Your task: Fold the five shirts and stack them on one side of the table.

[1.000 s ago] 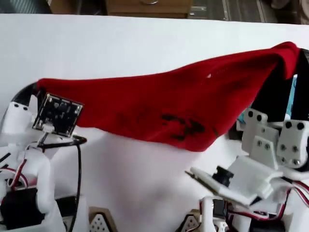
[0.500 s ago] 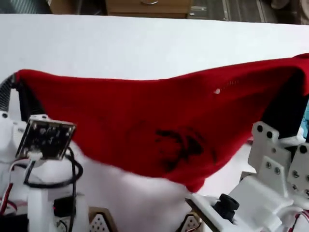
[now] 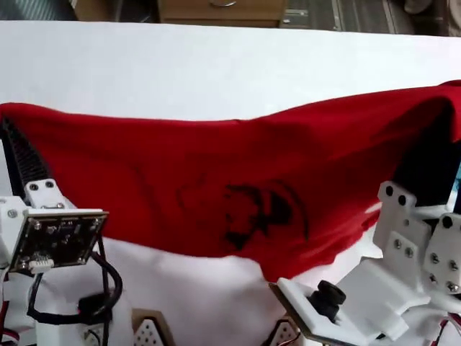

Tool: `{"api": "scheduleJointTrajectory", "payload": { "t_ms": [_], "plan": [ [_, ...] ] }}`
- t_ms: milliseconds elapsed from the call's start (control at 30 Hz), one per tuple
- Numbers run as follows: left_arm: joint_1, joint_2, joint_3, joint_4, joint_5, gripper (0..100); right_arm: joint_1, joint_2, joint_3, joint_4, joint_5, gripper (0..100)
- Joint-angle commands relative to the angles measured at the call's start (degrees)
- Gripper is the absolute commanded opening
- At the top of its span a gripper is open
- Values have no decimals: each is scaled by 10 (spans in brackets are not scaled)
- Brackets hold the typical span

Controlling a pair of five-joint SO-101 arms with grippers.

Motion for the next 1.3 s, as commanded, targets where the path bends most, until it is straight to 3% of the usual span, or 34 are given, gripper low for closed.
{"api": "scheduleJointTrajectory", "payload": {
  "t_ms": [0,333,833,967,1267],
  "plan": [
    [-8,0,-13,-11,-1,21,4,2,-11,0,4,21],
    [-10,1,-11,-6,0,21,6,-2,-14,-1,4,21],
    [-14,-1,108,-6,3,21,4,3,-17,-43,4,21],
    [-47,-14,85,-11,0,21,4,2,-18,-43,4,21],
    [-48,-92,66,27,-1,21,4,-3,-18,-43,4,21]
  ]
}}
